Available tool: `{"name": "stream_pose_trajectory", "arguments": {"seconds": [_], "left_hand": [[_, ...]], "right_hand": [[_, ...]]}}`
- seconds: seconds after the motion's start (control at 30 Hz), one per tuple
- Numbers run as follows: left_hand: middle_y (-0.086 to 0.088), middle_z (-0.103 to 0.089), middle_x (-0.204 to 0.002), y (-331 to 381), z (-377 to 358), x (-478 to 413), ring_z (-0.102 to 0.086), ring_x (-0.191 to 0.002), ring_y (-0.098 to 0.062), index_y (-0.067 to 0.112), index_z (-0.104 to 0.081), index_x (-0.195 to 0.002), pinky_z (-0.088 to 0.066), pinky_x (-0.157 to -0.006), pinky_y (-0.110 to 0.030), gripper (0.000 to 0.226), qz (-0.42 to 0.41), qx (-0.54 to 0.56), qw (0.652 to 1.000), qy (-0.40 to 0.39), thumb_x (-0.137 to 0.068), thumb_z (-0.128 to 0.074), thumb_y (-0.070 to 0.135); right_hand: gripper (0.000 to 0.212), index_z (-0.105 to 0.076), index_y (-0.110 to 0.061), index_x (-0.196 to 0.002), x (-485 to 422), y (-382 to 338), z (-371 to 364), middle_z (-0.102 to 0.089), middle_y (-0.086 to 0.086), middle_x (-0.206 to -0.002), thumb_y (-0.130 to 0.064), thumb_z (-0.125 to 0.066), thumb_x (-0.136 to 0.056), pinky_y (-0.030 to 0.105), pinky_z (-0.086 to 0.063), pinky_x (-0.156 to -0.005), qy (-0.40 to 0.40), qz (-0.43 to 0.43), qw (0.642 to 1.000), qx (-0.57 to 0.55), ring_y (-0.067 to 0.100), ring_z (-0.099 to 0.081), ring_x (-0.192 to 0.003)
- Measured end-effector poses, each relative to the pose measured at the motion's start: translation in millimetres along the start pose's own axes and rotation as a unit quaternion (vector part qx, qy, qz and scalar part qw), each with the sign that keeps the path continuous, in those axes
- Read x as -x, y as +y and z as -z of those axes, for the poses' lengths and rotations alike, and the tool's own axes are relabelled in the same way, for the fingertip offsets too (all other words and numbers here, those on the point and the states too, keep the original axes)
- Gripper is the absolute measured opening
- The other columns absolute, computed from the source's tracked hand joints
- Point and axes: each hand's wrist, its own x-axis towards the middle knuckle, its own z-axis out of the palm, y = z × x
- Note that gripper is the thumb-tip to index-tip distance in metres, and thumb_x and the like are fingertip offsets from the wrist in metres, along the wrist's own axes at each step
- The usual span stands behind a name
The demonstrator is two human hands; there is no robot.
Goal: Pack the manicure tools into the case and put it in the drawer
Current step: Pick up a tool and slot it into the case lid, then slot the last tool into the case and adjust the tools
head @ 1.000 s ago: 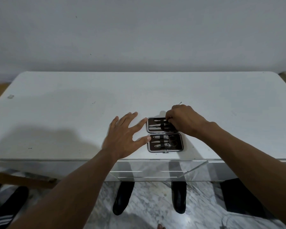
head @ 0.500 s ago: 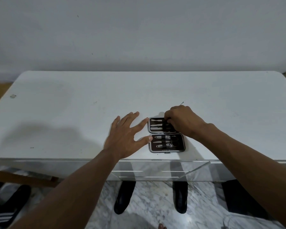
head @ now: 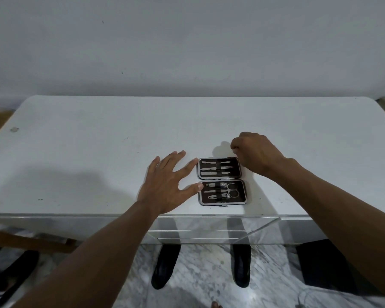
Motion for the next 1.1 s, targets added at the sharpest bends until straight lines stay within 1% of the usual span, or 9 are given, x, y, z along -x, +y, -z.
{"name": "stream_pose_trajectory", "arguments": {"seconds": [0.2, 0.27, 0.47, 0.57, 0.7, 0.8, 0.9, 0.93, 1.1], "left_hand": [[0.006, -0.017, -0.161, 1, 1, 0, -0.009, -0.148, -0.014, 0.045, -0.017, -0.149, -0.007, -0.119, -0.049, 0.074, 0.004, 0.005, 1.0, -0.004, -0.084, -0.016, 0.081], [0.006, -0.017, -0.161, 1, 1, 0, -0.009, -0.148, -0.014, 0.044, -0.017, -0.149, -0.007, -0.119, -0.049, 0.075, 0.005, 0.004, 1.0, -0.004, -0.084, -0.016, 0.081], [0.006, -0.018, -0.161, 2, 2, 0, -0.011, -0.148, -0.015, 0.043, -0.019, -0.149, -0.008, -0.119, -0.049, 0.077, 0.007, 0.007, 1.0, -0.002, -0.082, -0.015, 0.082], [0.007, -0.018, -0.16, 2, 2, 0, -0.011, -0.148, -0.014, 0.043, -0.019, -0.149, -0.008, -0.119, -0.049, 0.078, 0.007, 0.01, 1.0, -0.001, -0.082, -0.015, 0.082], [0.007, -0.018, -0.161, 1, 2, -1, -0.01, -0.148, -0.014, 0.043, -0.019, -0.149, -0.007, -0.119, -0.048, 0.077, 0.009, 0.009, 1.0, -0.002, -0.083, -0.016, 0.081], [0.007, -0.019, -0.16, 1, 1, -1, -0.011, -0.148, -0.014, 0.043, -0.02, -0.149, -0.007, -0.119, -0.048, 0.076, 0.009, 0.008, 1.0, 0.0, -0.083, -0.017, 0.081], [0.007, -0.021, -0.16, 1, 1, -1, -0.013, -0.147, -0.014, 0.042, -0.022, -0.149, -0.007, -0.118, -0.047, 0.075, 0.008, 0.008, 1.0, 0.005, -0.084, -0.02, 0.08], [0.007, -0.02, -0.16, 1, 1, -1, -0.013, -0.147, -0.014, 0.043, -0.022, -0.149, -0.007, -0.118, -0.047, 0.075, 0.008, 0.007, 1.0, 0.004, -0.084, -0.02, 0.08], [0.007, -0.019, -0.16, 2, 2, -1, -0.011, -0.147, -0.013, 0.043, -0.02, -0.149, -0.007, -0.119, -0.047, 0.076, 0.008, 0.008, 1.0, 0.002, -0.083, -0.018, 0.081]], "right_hand": [[0.046, -0.056, -0.007, -0.131, -14, 25, -4, -0.057, 0.015, -0.133, 0.005, -0.051, -0.086, 0.038, -0.044, -0.1, -0.034, -0.046, 0.998, -0.006, 0.034, -0.055, -0.12], [0.049, -0.056, -0.008, -0.132, -18, 30, -6, -0.056, 0.015, -0.134, 0.005, -0.051, -0.085, 0.038, -0.042, -0.101, -0.049, -0.047, 0.998, -0.006, 0.034, -0.053, -0.122], [0.031, -0.069, -0.009, -0.114, -28, 36, -8, -0.066, 0.016, -0.113, -0.001, -0.054, -0.088, 0.034, -0.044, -0.083, -0.031, -0.061, 0.998, -0.007, 0.035, -0.059, -0.107], [0.02, -0.071, -0.007, -0.096, -32, 37, -9, -0.068, 0.016, -0.1, 0.001, -0.056, -0.084, 0.03, -0.042, -0.07, -0.03, -0.086, 0.996, -0.013, 0.035, -0.062, -0.092], [0.019, -0.065, -0.004, -0.085, -31, 33, -8, -0.068, 0.017, -0.09, 0.005, -0.049, -0.079, 0.036, -0.05, -0.068, -0.034, -0.11, 0.993, -0.021, 0.037, -0.062, -0.081], [0.016, -0.063, 0.0, -0.089, -31, 28, -6, -0.066, 0.02, -0.088, 0.0, -0.048, -0.081, 0.033, -0.046, -0.064, -0.044, -0.135, 0.99, -0.018, 0.036, -0.056, -0.072], [0.005, -0.058, -0.002, -0.085, -32, 22, -1, -0.06, 0.018, -0.083, -0.006, -0.056, -0.082, 0.031, -0.042, -0.064, -0.07, -0.157, 0.985, -0.024, 0.033, -0.051, -0.071], [0.006, -0.055, -0.004, -0.082, -32, 20, 0, -0.057, 0.015, -0.081, -0.008, -0.059, -0.082, 0.031, -0.041, -0.064, -0.075, -0.163, 0.983, -0.025, 0.032, -0.051, -0.071], [0.032, -0.037, -0.012, -0.058, -29, 20, -7, -0.05, 0.008, -0.066, -0.021, -0.059, -0.08, 0.03, -0.036, -0.061, -0.073, -0.192, 0.977, -0.061, 0.032, -0.05, -0.068]]}}
